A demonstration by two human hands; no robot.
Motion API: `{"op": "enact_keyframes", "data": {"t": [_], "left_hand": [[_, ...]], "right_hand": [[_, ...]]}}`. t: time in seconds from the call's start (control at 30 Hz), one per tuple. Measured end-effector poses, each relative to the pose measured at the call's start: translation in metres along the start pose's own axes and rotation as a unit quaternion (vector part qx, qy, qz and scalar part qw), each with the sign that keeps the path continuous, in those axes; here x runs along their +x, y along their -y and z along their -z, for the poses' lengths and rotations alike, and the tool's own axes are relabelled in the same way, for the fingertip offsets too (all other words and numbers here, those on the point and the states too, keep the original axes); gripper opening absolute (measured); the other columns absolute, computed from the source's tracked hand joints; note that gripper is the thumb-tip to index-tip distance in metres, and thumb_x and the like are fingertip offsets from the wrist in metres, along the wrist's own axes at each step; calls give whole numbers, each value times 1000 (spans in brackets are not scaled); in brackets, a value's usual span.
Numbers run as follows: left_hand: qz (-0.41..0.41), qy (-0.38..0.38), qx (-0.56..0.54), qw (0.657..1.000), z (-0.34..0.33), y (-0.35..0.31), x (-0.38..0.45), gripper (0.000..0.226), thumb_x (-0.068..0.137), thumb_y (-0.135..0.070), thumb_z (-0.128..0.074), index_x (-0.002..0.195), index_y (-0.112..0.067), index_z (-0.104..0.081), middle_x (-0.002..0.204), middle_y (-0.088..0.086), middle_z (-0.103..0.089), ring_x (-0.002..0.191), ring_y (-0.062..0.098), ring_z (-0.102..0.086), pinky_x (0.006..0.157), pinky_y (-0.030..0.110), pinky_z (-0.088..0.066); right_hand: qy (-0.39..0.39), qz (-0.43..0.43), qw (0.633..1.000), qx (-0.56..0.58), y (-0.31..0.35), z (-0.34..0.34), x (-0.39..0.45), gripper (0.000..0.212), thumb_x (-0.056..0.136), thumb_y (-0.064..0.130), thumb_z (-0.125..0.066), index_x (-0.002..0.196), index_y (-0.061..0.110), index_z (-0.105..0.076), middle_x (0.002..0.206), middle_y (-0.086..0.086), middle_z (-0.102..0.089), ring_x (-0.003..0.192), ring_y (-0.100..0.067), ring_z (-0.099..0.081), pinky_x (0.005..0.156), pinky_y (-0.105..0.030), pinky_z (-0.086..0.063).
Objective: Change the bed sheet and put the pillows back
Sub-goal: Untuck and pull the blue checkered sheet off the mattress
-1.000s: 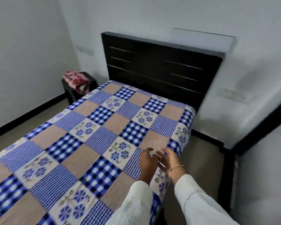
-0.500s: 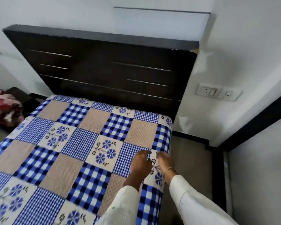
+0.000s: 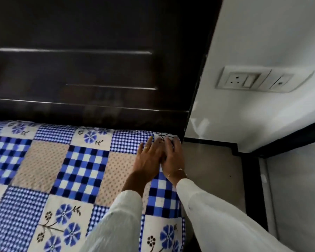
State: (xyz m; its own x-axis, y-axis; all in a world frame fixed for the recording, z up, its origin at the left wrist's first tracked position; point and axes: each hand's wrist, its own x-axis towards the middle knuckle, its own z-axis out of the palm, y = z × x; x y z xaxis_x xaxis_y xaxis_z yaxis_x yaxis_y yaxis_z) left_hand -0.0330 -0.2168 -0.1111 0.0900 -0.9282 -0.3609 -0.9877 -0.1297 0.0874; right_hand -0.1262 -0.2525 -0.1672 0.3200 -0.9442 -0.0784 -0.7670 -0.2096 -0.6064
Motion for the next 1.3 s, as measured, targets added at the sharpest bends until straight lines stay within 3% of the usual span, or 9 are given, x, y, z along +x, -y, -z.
{"op": "enact_keyframes", "data": {"t": [0.2,0.43,0.53,0.7,0.87,1.0,1.1,1.2,1.3], "left_hand": [[-64,-102,59,991,-30,28,33,57,89,-35,-27,131,-6,-51,138,14,-50,130,30,-44,104,52,-34],[-106,-183,-6,977,-45,36,34,47,83,-21,-38,119,-3,-61,126,14,-60,118,30,-56,106,42,-35],[-107,-245,-28,963,-45,34,28,36,77,-17,-41,106,-11,-62,108,11,-67,105,29,-62,93,45,-49],[-82,-320,-8,944,-49,37,19,10,75,-19,-38,85,-18,-39,80,9,-57,78,20,-36,76,36,-29],[-60,-391,-66,916,-56,39,6,14,81,-26,-35,88,-14,-39,94,6,-37,81,25,-36,78,41,-28],[-84,-336,-8,938,-58,39,13,36,85,-32,-38,118,-18,-44,128,4,-40,125,30,-35,106,62,-17],[-11,-238,25,971,-56,38,17,51,86,-45,-34,133,-28,-43,143,1,-42,136,45,-21,94,74,4],[48,-189,-2,981,-51,35,17,47,86,-44,-36,121,-24,-60,130,7,-57,127,49,-39,87,78,-5],[54,-213,-70,973,-44,26,12,36,84,-23,-36,95,-6,-65,102,22,-63,102,45,-60,84,74,-35]], "right_hand": [[-57,-44,996,-49,5,-22,7,56,98,42,-20,131,9,-51,135,-20,-50,123,-38,-49,91,-51,-48],[-141,35,986,-78,5,-43,1,47,82,15,-36,128,4,-38,127,-15,-58,125,-26,-44,111,-37,-11],[-195,69,978,-8,3,-39,-6,39,84,10,-42,122,3,-47,119,-17,-63,119,-24,-51,113,-30,-17],[-243,88,966,33,12,-35,-26,29,94,17,-46,100,1,-69,107,-14,-69,103,-23,-65,92,-36,-51],[-236,114,961,83,21,-28,-44,34,99,24,-40,97,7,-69,94,-6,-71,88,-20,-67,77,-38,-54],[-194,-14,980,-28,15,-21,-28,51,87,47,-38,129,21,-51,133,-15,-51,121,-36,-47,98,-47,-37],[-86,-197,975,49,8,-24,-10,82,77,66,-28,147,22,-26,151,-23,-21,139,-41,-20,110,-50,-25],[-123,-118,984,58,12,-29,-9,60,92,44,-29,132,6,-50,133,-32,-46,120,-48,-48,93,-55,-46],[-156,-43,986,33,19,-33,-18,45,83,11,-34,114,-2,-63,116,-25,-62,104,-43,-61,84,-51,-52]]}}
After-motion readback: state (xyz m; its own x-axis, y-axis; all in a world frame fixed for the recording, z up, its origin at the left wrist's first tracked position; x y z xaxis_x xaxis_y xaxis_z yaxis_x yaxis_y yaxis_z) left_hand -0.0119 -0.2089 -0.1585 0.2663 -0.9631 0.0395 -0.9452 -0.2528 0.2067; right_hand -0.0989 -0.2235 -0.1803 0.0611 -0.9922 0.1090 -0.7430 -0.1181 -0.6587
